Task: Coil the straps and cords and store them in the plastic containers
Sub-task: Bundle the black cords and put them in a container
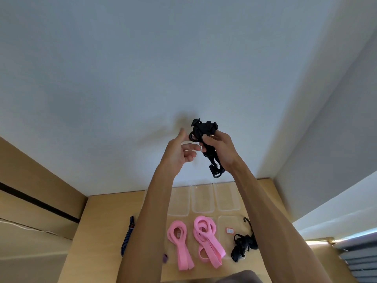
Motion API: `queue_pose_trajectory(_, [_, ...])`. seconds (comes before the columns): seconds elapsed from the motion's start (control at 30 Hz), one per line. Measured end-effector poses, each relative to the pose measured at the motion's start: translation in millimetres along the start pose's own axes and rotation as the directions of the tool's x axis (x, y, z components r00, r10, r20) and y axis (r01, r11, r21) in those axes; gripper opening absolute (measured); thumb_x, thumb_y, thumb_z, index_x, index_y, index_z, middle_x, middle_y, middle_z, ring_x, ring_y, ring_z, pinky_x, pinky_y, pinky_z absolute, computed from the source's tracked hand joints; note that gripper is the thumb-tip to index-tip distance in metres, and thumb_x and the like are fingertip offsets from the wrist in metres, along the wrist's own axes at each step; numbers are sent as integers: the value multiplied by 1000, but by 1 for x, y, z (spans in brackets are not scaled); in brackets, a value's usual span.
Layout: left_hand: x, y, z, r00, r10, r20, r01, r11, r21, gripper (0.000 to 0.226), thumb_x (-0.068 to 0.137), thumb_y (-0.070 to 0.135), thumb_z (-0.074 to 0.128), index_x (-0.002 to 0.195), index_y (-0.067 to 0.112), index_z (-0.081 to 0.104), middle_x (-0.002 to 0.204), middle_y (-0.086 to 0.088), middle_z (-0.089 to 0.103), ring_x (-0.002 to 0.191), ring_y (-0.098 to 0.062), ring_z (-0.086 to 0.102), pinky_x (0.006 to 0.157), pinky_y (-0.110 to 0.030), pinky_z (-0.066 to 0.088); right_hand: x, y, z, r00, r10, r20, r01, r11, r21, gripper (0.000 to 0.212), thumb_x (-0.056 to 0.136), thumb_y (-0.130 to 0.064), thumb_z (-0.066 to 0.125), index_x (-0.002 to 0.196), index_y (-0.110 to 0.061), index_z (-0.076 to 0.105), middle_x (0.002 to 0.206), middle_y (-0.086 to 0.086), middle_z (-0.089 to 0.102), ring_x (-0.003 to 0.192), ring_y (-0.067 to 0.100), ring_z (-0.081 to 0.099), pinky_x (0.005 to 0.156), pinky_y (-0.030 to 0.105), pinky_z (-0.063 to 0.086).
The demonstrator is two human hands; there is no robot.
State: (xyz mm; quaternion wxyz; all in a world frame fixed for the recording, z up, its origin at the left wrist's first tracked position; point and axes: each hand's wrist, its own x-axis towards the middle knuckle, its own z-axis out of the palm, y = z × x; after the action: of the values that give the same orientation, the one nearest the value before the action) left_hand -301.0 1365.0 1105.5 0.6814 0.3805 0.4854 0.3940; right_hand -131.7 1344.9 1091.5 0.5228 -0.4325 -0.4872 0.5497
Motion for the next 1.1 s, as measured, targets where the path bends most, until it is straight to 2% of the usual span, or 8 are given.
queue_pose_trajectory(0.27, [7, 2, -7, 991, -121, -60, 99, 951, -294, 15, 85, 6, 71, 98, -1, 67, 84, -21, 69, 66, -20, 66, 60, -23, 55, -2, 1, -7, 960, 275, 58, -266, 954, -138, 29, 88, -28, 72, 115, -18, 68, 100, 14, 75, 87, 26, 72, 73, 36, 59])
queue_pose_trajectory(0.43, [12, -9, -7, 959, 116, -259, -110, 993, 37, 17, 76, -7, 70, 81, 9, 73, 69, -5, 69, 66, -17, 64, 63, -19, 56, -7, 7, -5, 886, 462, 43, -413, 829, -378, 37, 78, -21, 81, 108, -6, 65, 87, 14, 76, 75, 23, 74, 70, 31, 59])
queue_pose_trajectory(0.53, [17, -22, -4, 910, 224, -349, -143, 959, 244, 31, 74, -2, 73, 101, 14, 71, 79, -1, 73, 77, -19, 69, 70, -26, 57, -5, 9, 2, 892, 450, -42, -397, 737, -547, 28, 75, -13, 78, 96, 0, 64, 77, 11, 75, 71, 23, 74, 77, 34, 60])
queue_pose_trajectory(0.6, [18, -29, -1, 896, 294, -334, -152, 908, 390, 35, 76, 2, 74, 107, 17, 72, 83, 0, 74, 83, -19, 70, 78, -32, 57, -2, 8, 8, 904, 403, -142, -386, 628, -676, 22, 73, -8, 72, 92, -2, 62, 74, 11, 74, 64, 21, 73, 69, 32, 60])
queue_pose_trajectory(0.73, [14, -37, 6, 841, 498, -211, -290, 745, 601, 20, 76, 3, 75, 85, 21, 79, 69, 6, 71, 66, -11, 64, 67, -28, 51, -1, 2, 11, 917, 294, -270, -383, 457, -803, 20, 74, -1, 63, 84, -9, 48, 72, 8, 66, 63, 24, 69, 57, 32, 55])
queue_pose_trajectory(0.83, [12, -39, 13, 776, 601, -190, -347, 658, 668, 16, 79, 4, 75, 91, 13, 78, 78, 4, 76, 73, -13, 70, 72, -28, 55, -3, -2, 9, 925, 197, -326, -381, 454, -805, 22, 72, -2, 62, 80, -11, 43, 73, 3, 52, 62, 22, 55, 49, 25, 40])
queue_pose_trajectory(0.97, [15, -41, 19, 708, 659, -252, -297, 603, 740, 11, 82, 1, 69, 89, 8, 73, 78, -1, 73, 71, -21, 66, 68, -31, 51, -9, -4, 10, 927, 170, -334, -368, 586, -722, 43, 71, -4, 59, 111, -14, 47, 87, 9, 66, 77, 31, 68, 71, 40, 57])
queue_pose_trajectory(1.1, [18, -42, 14, 714, 677, -180, -262, 497, 827, 13, 82, -2, 64, 86, 7, 74, 74, -5, 71, 67, -25, 60, 61, -31, 42, -13, -10, 8, 962, 175, -209, -270, 526, -806, 41, 73, -6, 58, 112, -18, 56, 98, 6, 66, 76, 27, 65, 69, 37, 59])
